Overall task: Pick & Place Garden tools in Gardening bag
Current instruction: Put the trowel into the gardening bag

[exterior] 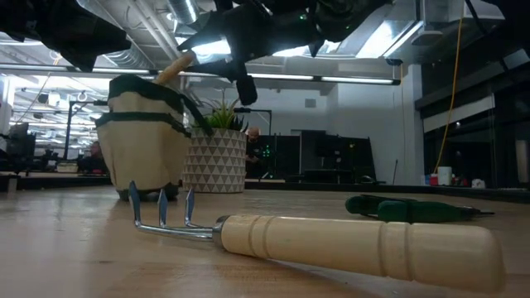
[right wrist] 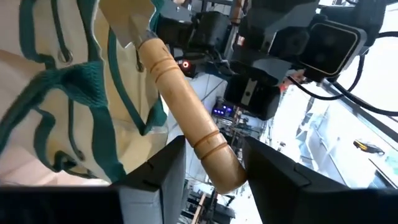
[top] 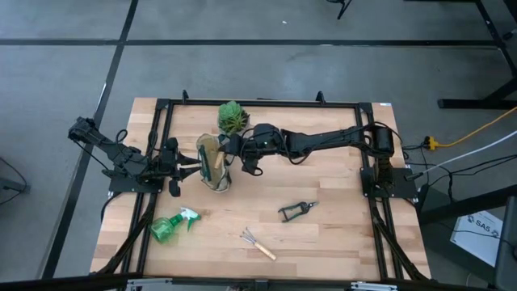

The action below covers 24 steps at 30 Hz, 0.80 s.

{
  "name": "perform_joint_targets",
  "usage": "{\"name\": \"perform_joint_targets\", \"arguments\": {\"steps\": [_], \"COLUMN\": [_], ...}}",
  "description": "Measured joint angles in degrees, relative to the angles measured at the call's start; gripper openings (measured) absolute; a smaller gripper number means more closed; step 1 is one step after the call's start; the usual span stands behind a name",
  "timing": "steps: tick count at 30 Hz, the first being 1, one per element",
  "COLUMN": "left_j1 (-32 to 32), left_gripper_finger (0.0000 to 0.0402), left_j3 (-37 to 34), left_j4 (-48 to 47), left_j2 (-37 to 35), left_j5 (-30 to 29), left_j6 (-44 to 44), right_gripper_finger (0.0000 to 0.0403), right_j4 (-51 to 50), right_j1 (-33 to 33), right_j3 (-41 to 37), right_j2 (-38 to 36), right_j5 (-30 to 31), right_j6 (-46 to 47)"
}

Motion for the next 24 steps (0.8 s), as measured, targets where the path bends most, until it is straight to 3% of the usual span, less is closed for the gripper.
{"name": "perform_joint_targets", "arguments": {"steps": [7, 16, 24], "left_j1": [0.01, -0.01, 0.0], "left_gripper_finger": [0.0098, 0.0098, 0.0098], "left_j3": [0.0, 0.0, 0.0], "left_j4": [0.0, 0.02, 0.02], "left_j2": [0.0, -0.02, -0.01], "left_j5": [0.0, 0.0, 0.0], "left_j6": [0.0, 0.0, 0.0], "right_gripper_finger": [0.0161, 0.0161, 0.0161], "right_j4": [-0.63, -0.93, -1.05], "right_j1": [0.0, -0.02, 0.95], "right_j3": [0.0, -0.01, -0.02], "right_j2": [0.02, 0.02, 0.02], "right_j5": [-3.66, -1.6, 0.89], "right_j6": [4.6, -5.38, -6.81]}}
